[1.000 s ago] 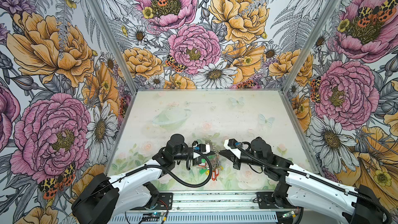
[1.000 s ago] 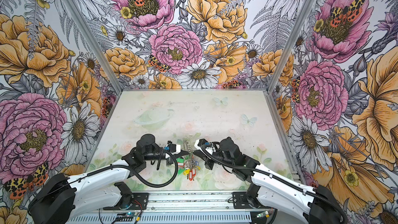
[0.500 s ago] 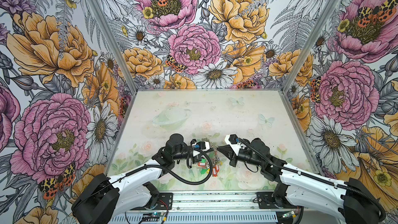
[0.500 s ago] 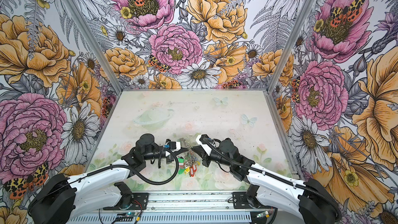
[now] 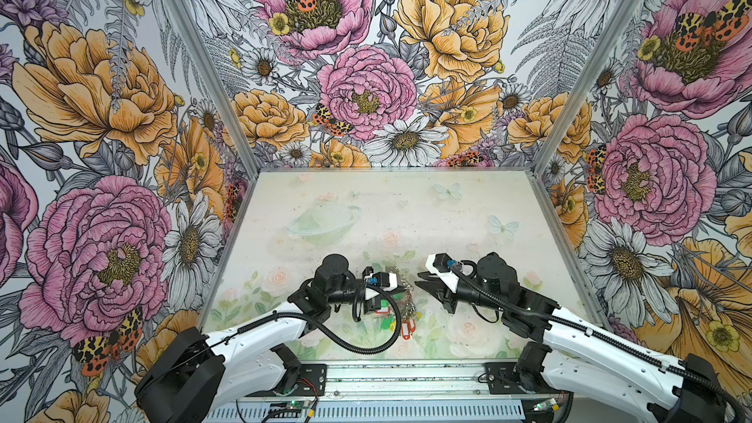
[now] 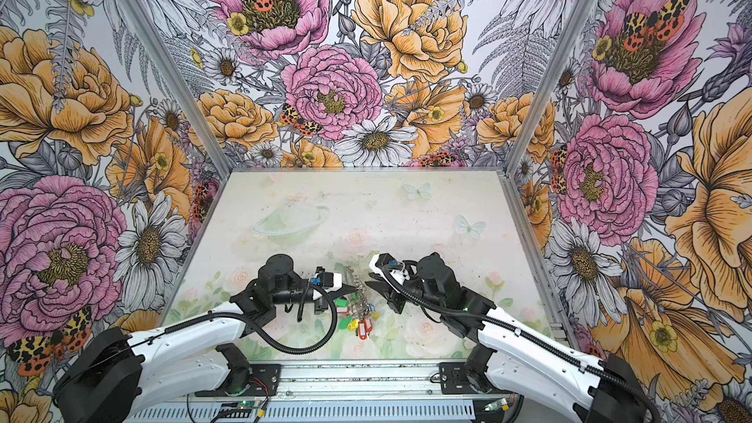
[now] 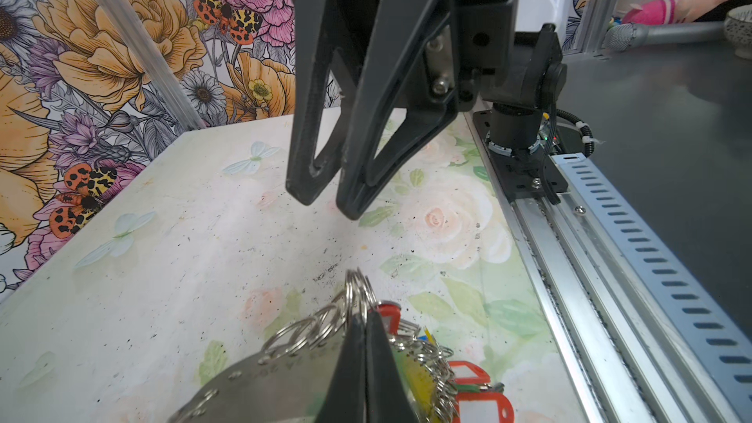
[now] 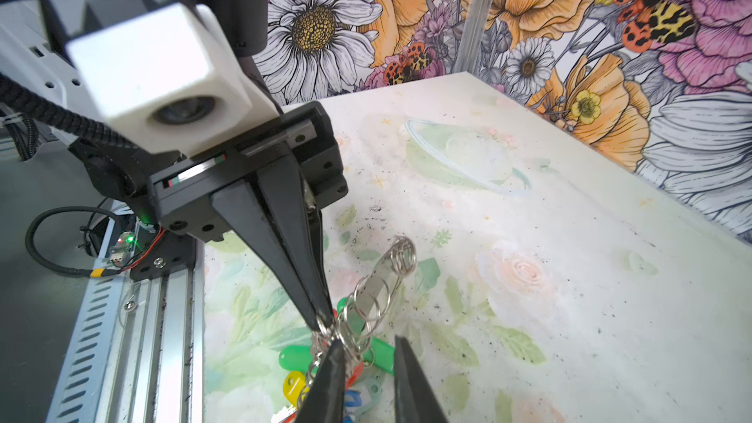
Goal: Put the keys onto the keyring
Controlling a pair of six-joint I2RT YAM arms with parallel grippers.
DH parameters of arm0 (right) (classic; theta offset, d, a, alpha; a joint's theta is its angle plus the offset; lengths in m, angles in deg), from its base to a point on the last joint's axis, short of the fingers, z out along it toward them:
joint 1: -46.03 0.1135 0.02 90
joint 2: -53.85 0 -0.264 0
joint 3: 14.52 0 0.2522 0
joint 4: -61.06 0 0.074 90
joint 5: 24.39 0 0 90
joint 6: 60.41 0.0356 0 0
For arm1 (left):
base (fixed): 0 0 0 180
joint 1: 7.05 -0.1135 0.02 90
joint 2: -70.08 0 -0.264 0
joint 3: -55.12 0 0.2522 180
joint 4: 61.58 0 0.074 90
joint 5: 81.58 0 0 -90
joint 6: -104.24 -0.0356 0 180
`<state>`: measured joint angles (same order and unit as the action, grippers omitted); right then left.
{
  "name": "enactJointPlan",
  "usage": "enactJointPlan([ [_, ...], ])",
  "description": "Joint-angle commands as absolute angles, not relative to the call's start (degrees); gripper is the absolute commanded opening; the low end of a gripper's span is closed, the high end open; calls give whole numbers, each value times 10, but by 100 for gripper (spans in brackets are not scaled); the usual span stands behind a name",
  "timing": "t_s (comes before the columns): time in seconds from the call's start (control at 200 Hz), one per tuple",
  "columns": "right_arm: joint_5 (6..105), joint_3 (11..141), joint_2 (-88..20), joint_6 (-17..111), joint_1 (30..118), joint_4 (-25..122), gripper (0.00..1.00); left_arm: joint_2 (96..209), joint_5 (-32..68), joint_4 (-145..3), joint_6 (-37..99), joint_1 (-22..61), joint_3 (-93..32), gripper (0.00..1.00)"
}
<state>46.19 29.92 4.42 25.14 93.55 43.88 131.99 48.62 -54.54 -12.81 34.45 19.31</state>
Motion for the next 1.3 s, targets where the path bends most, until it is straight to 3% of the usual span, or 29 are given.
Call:
enactJointPlan([
  [0.0, 428, 326, 39, 214, 932, 393, 20, 1307, 516, -536, -136, 347, 193, 0],
  [0.636, 401, 328, 23, 189, 946, 374, 11, 1311, 536, -551, -140, 346, 187, 0],
  [1.296, 445, 319, 17, 177, 966, 374, 18, 1313, 545, -554, -140, 346, 186, 0],
])
